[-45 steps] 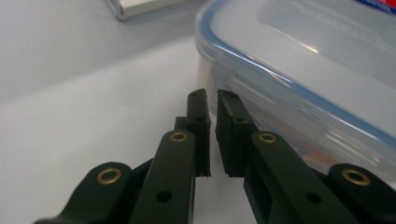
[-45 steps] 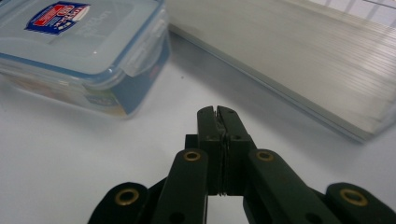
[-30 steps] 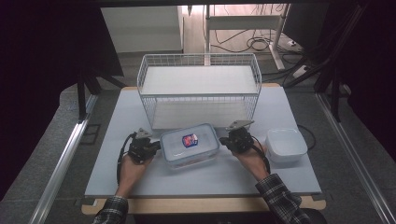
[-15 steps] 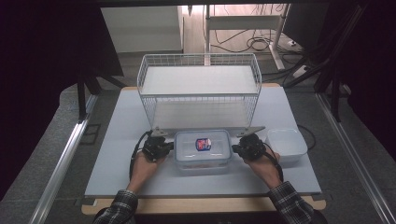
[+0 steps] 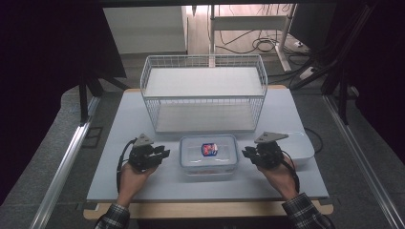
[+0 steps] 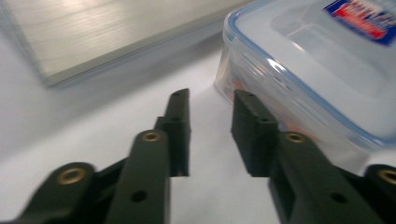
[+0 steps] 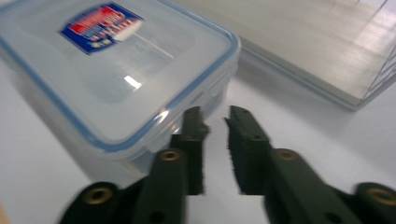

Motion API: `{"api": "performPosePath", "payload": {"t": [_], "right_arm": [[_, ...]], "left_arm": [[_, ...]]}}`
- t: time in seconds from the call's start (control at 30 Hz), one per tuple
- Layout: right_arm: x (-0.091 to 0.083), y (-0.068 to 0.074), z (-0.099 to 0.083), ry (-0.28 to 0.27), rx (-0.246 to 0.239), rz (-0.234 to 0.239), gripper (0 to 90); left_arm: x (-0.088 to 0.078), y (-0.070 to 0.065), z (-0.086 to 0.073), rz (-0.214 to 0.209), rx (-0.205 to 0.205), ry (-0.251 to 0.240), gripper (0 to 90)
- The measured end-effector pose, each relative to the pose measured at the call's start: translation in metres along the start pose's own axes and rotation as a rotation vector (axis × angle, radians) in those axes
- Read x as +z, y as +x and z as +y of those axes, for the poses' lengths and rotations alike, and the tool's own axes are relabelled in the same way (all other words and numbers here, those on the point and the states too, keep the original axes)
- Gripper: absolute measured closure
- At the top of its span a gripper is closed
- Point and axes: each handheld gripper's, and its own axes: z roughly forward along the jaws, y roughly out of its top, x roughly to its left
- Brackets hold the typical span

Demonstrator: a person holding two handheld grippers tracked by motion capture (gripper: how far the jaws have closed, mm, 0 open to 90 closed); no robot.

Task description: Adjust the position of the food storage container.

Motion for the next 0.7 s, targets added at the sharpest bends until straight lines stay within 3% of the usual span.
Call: {"api": "performPosePath", "payload": {"t": [0.07,0.1,0.2,0.4,0.6,0.7], "right_arm": [[-0.007,0.004,-0.004,-0.032,-0.009,0.02,59.0],[-0.007,0.004,-0.004,-0.032,-0.009,0.02,59.0],[-0.013,0.009,-0.008,-0.058,-0.018,0.039,44.8],[-0.02,0.016,-0.017,-0.106,-0.006,0.078,21.9],[-0.021,0.019,-0.022,-0.113,-0.006,0.086,13.1],[-0.019,0.02,-0.026,-0.094,0.001,0.092,10.2]], "left_arm": [[-0.011,-0.007,-0.008,0.003,0.001,-0.015,50.1],[-0.011,-0.007,-0.008,0.003,0.001,-0.015,46.1],[-0.015,-0.015,-0.014,0.0,0.022,0.008,38.6],[-0.018,-0.033,-0.02,-0.019,0.085,0.035,13.6],[-0.017,-0.041,-0.027,-0.014,0.114,0.063,6.5],[-0.016,-0.042,-0.029,-0.022,0.101,0.073,5.4]]}}
